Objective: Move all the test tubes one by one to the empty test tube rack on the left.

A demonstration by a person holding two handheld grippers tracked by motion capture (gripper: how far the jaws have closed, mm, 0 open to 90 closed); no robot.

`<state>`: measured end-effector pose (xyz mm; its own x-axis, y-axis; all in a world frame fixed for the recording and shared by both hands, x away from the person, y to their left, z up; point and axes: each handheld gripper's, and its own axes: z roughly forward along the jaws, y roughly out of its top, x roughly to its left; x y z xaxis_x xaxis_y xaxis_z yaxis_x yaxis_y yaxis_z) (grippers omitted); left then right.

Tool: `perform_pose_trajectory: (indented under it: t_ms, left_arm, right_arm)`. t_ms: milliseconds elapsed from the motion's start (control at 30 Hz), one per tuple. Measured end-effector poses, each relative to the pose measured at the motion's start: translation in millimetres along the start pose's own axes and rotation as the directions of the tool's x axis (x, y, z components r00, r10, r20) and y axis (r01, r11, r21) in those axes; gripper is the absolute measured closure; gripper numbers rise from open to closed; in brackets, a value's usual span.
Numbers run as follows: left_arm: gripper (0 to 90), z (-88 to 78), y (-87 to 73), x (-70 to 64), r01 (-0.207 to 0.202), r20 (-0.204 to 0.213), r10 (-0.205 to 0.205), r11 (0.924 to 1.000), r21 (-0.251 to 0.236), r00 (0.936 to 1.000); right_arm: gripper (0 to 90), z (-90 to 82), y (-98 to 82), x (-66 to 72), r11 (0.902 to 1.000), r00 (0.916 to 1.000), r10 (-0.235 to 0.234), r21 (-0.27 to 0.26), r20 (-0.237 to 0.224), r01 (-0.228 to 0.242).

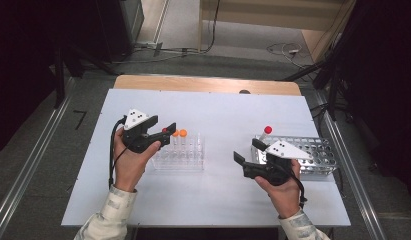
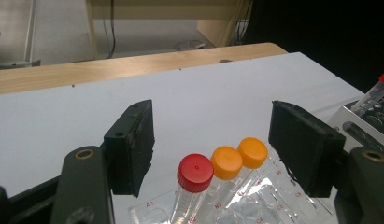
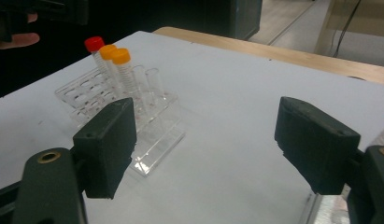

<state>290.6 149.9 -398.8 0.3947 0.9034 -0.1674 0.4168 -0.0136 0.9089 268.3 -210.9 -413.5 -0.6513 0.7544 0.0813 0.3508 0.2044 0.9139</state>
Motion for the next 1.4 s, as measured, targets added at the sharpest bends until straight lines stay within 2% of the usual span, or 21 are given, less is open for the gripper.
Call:
perform_pose_trajectory:
  t_ms: [367, 567, 833, 1000, 1400]
  left_arm:
    - [31.8, -1.3, 0.6, 0.2, 0.006, -0.001, -0.006, 1.0, -0.005, 1.0]
    - [31.5, -0.6, 0.3, -0.7, 0.0, -0.007, 0.0, 1.0, -0.004, 1.0]
    - [28.4, -0.7, 0.7, -3.0, 0.003, -0.013, -0.003, 0.9999, -0.012, 0.9999]
    - [28.4, 0.5, 0.3, -4.2, -0.002, -0.008, 0.002, 1.0, -0.006, 1.0]
    - [28.4, 0.8, 0.3, -5.4, 0.0, -0.003, 0.0, 1.0, -0.008, 1.0]
  right_arm:
    - [19.4, -13.6, 0.7, -27.2, 0.9994, 0.9952, 0.024, -0.026, 0.095, -0.022]
    - [20.4, -12.8, -3.5, -43.0, 0.9992, 0.9852, 0.038, -0.017, 0.167, -0.036]
    - [22.3, 6.6, -14.6, -65.0, 0.9976, 0.9672, 0.058, 0.022, 0.247, -0.066]
    - [29.9, 14.9, -15.2, -72.2, 0.9958, 0.9625, 0.074, 0.032, 0.261, -0.085]
    - [53.9, 29.4, -17.1, -75.8, 0.9918, 0.963, 0.067, 0.088, 0.261, -0.093]
